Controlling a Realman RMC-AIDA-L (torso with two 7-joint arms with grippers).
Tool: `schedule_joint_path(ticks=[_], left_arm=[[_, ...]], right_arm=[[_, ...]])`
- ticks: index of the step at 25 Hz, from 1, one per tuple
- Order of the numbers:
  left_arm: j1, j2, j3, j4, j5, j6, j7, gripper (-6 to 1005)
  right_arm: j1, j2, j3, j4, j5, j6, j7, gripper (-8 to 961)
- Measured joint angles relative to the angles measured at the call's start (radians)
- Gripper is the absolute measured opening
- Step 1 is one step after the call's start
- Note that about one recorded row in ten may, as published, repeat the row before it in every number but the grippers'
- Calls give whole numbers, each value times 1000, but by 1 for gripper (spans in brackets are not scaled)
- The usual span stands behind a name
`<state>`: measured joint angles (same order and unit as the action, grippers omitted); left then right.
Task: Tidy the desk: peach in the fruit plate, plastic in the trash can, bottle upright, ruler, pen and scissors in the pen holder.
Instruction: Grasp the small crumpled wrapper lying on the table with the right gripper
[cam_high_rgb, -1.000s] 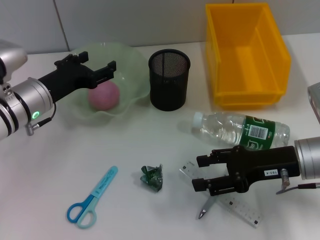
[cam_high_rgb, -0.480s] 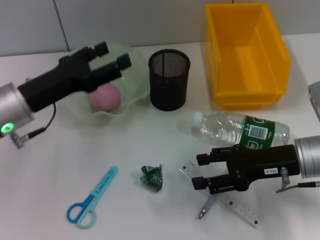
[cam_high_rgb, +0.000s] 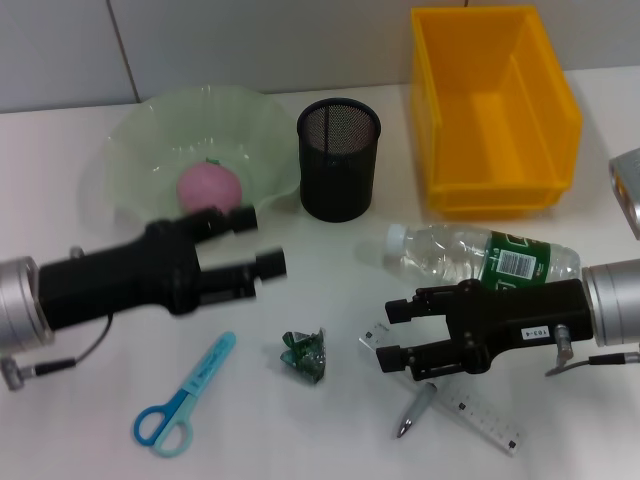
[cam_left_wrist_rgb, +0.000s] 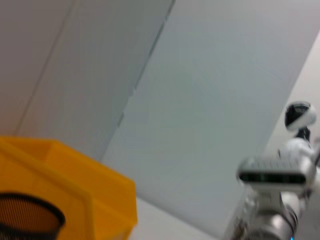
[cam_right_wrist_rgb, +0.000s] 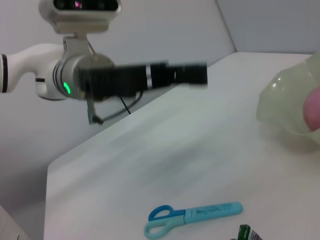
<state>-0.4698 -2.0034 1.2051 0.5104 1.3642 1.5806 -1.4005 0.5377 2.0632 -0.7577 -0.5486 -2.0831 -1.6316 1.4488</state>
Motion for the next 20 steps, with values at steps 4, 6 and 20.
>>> schedule_joint_path(ticks=[4, 6, 20], left_arm=[[8, -7, 2, 0, 54, 1, 26, 876], [17, -10, 2, -2, 68, 1, 49, 876], [37, -18, 4, -3, 89, 5, 87, 876]], right_arm=[[9, 0, 0, -2, -4, -1, 13, 766], [10, 0, 0, -2, -5, -2, 13, 766], [-2, 1, 9, -68, -1, -11, 87, 765]])
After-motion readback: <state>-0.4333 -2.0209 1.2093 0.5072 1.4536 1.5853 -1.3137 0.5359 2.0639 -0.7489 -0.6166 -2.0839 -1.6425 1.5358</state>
